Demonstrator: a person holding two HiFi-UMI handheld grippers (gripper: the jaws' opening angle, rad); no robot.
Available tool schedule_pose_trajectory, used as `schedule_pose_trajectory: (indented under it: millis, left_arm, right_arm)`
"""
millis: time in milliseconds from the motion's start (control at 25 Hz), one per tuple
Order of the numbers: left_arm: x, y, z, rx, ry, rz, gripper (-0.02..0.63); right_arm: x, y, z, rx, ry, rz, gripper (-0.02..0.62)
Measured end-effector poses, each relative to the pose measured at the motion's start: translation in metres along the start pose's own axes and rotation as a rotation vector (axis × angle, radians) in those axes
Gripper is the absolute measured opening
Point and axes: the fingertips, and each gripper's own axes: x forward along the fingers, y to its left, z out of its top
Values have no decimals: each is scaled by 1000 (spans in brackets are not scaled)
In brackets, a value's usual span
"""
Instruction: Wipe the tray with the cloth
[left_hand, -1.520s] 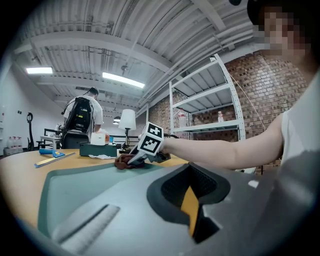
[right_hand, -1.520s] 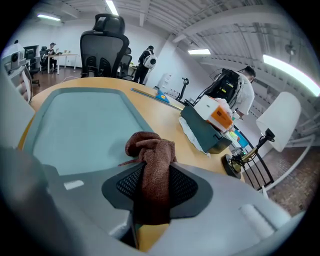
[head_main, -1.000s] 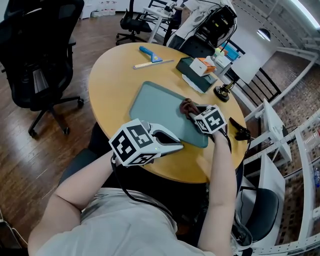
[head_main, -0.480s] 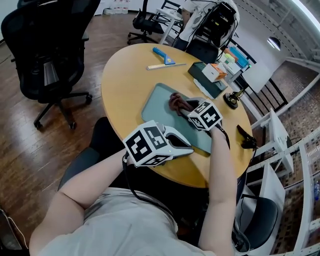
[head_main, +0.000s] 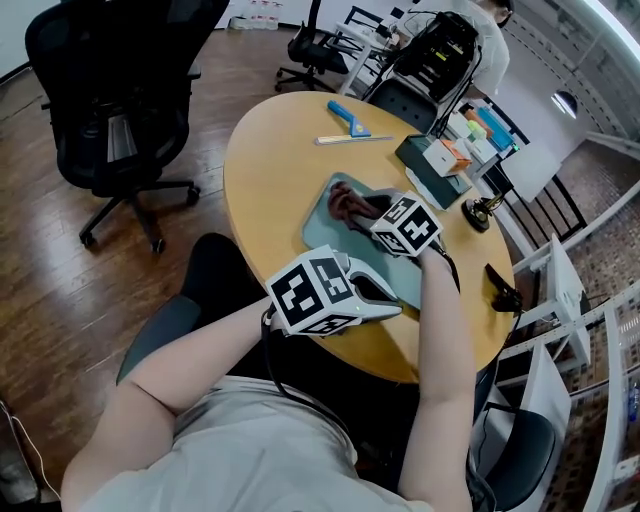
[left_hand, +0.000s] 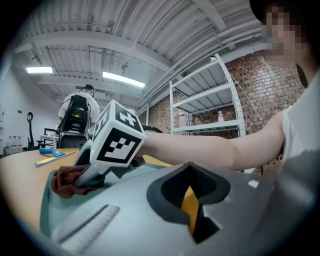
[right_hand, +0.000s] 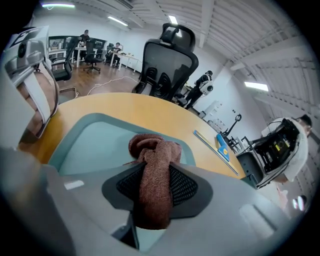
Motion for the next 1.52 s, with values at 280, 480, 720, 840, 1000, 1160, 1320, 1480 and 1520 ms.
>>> schedule_pose_trajectory:
  millis: [280, 480, 720, 840, 1000, 1160, 1320, 1480, 1520]
  left_arm:
    - [1, -1, 0, 3, -1, 1, 322]
    - [0, -1, 1, 7, -4, 3, 322]
    - [0, -2, 2, 5, -4, 2, 322]
    - [-1, -2, 3, 7, -6, 1, 322]
    - [-1, -3, 2, 8, -8, 0, 322]
    - [-2, -3, 1, 7, -8, -1, 322]
    - [-1, -1, 0, -2, -3, -3, 322]
    - [-1, 2, -2, -17, 10, -3, 322]
    - [-1, 1, -2, -19, 11, -4, 322]
  right_arm:
    - [5, 13, 19, -54, -32, 48, 130]
    - [-1, 21, 20, -74, -30, 84, 130]
    - [-14, 25, 8, -87, -6, 88, 132]
    - [-22, 26, -1, -78, -5, 80, 132]
    - [-31, 25, -19, -37, -12, 66, 132]
    - [-42, 22, -40, 8, 1, 40, 133]
    - [-55, 18, -65, 60, 18, 15, 133]
    - [-66, 11, -89, 125, 44, -26, 133]
    - [-69, 9, -95, 146, 49, -39, 133]
